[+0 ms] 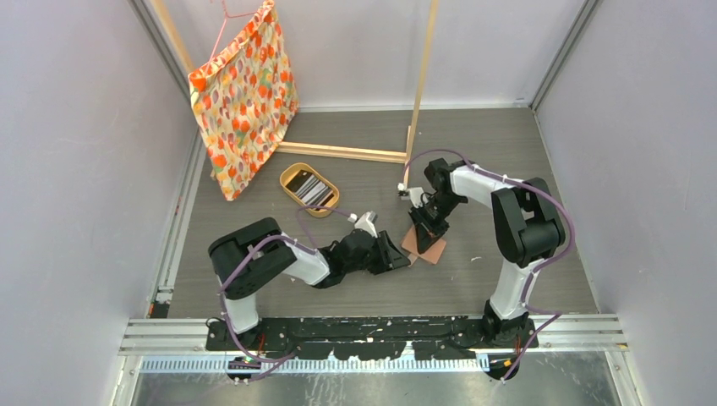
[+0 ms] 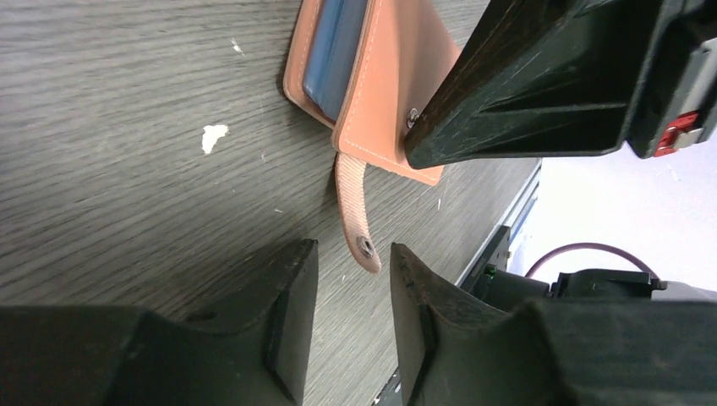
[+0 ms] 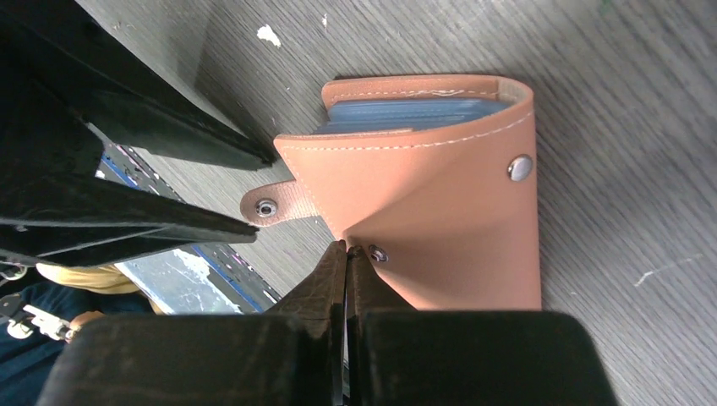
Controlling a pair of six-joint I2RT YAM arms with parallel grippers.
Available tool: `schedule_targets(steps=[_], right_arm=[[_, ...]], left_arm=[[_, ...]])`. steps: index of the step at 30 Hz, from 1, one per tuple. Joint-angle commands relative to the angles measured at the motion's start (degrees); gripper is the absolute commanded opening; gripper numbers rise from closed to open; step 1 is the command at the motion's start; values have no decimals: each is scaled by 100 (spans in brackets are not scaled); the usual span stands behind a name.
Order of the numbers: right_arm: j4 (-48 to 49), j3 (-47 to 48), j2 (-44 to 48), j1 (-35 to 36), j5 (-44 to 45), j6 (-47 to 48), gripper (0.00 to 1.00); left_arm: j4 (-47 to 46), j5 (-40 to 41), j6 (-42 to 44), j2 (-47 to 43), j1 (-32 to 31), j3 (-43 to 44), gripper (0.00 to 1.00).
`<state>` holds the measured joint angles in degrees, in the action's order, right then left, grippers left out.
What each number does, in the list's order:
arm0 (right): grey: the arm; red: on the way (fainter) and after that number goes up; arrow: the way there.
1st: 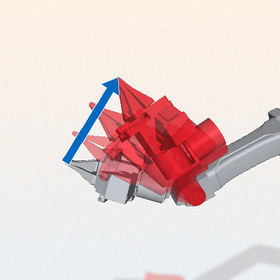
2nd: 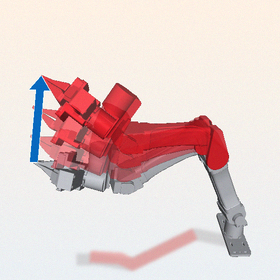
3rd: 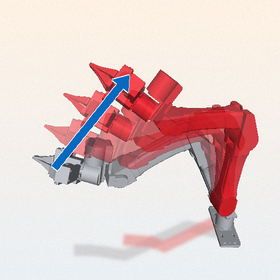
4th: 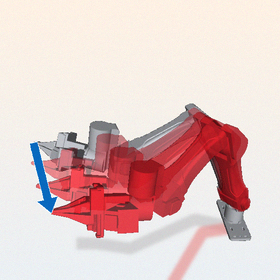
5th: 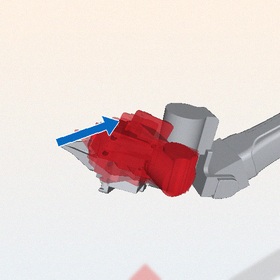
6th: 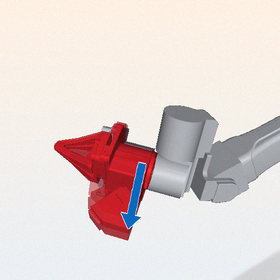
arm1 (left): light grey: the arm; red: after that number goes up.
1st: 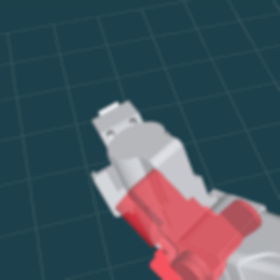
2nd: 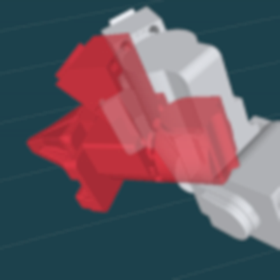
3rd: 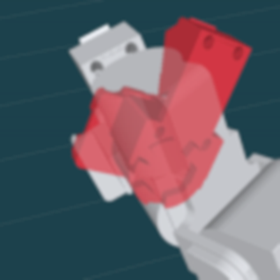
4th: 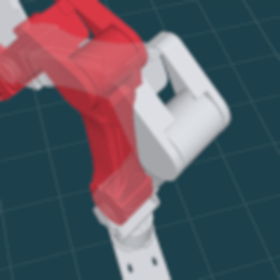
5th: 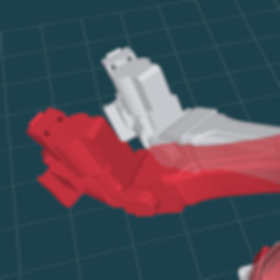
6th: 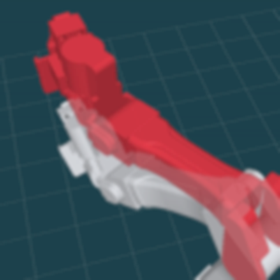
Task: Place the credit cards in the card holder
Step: Close the card holder at the center of the board.
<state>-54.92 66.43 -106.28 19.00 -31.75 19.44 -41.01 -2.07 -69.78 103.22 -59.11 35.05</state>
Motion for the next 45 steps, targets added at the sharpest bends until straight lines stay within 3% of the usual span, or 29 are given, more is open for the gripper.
schedule_targets(steps=[1, 4, 7, 9, 16, 21, 26, 30, 39, 42, 45], right_arm=[[-2, 201, 415, -100, -211, 192, 4], [-31, 203, 503, -122, -321, 253, 5], [-87, 222, 620, -191, -455, 339, 5], [-145, 266, 770, -310, -627, 416, 6], [186, 39, 1472, -823, -748, 559, 19], [168, 265, 1022, -827, -700, 691, 22], [311, 102, 562, -580, -459, 239, 23], [383, 68, 228, -341, -146, -253, 22], [488, 178, -208, 563, -1081, -864, 23], [577, 233, -138, 481, -1113, -716, 24], [436, 395, 196, 348, -1128, -154, 26]], left_arm=[[-288, 166, -352, 232, -74, 232, 35], [-346, 321, -363, 306, -74, 263, 22], [-312, 393, -258, 329, -45, 320, 2], [-157, 315, -163, 289, 3, 350, 0], [1651, -407, 588, -509, 426, 436, 0], [2994, -1193, 1260, -871, 873, 762, 0], [3816, -1733, 1746, -978, 1267, 975, 0], [4307, -1988, 2116, -947, 1552, 1308, 0], [5040, -2655, 2758, -463, 2163, 2106, 3], [4862, -2623, 2798, -644, 2312, 2120, 11], [4615, -2243, 2904, -1132, 2440, 1986, 26]])
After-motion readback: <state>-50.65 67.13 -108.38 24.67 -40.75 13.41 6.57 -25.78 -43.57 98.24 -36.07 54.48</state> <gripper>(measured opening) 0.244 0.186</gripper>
